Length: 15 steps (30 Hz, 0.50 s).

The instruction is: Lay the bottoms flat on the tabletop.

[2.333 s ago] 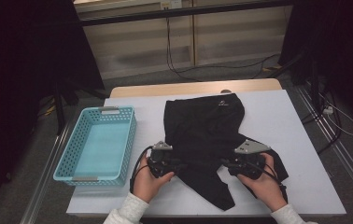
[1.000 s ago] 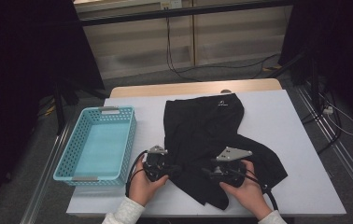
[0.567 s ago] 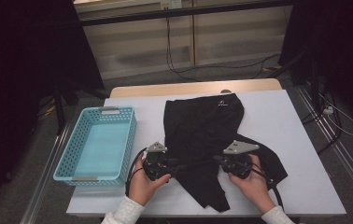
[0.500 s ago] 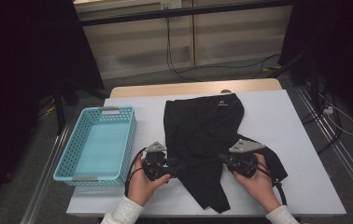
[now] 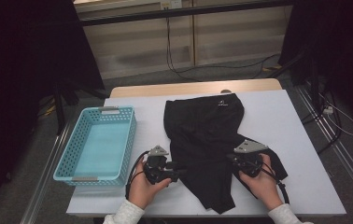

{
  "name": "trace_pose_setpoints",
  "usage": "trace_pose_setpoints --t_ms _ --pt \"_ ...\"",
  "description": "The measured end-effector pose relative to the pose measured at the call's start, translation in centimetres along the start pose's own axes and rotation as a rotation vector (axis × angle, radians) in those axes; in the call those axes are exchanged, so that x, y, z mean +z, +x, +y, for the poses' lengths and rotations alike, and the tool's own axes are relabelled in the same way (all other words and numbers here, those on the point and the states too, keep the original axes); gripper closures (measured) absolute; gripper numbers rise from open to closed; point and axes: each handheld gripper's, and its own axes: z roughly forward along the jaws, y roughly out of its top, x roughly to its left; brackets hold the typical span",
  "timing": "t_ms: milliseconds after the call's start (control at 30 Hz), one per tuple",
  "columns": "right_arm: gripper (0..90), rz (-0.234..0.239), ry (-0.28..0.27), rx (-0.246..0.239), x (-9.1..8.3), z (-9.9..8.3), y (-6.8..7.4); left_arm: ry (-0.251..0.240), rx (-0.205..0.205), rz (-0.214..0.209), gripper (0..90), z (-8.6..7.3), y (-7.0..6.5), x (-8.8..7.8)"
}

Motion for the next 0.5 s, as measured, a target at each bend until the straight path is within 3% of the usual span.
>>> trace_pose_setpoints --t_ms 67,167,267,300,333,433,500 --pt "89.3 0.003 0.004 -0.009 0.0 0.1 -0.1 0.004 0.005 0.026 42.6 -0.1 0.2 0.0" --pt "89.3 0.011 0.002 -0.001 0.1 0.1 -0.1 0.004 -0.001 0.024 44.4 -0.2 0.2 0.0" --pt "89.3 0.013 0.005 -0.004 0.2 0.1 0.1 0.006 -0.011 0.003 55.9 -0.1 -0.3 0.5" --pt "89.3 0.013 0.002 -0.007 0.2 0.1 0.1 0.009 0.007 0.006 66.6 -0.1 -0.6 0.7" --pt "89.3 0.013 0.002 -0.007 0.2 0.1 0.1 0.016 0.017 0.010 66.6 0.0 -0.9 0.9" --pt "89.5 0.013 0.003 -0.005 0.2 0.1 0.1 0.028 0.021 0.017 83.6 0.1 -1.4 1.4" --pt "89.7 0.012 0.000 -0.006 0.1 0.1 0.1 0.031 0.017 0.018 88.5 0.3 -1.3 1.5"
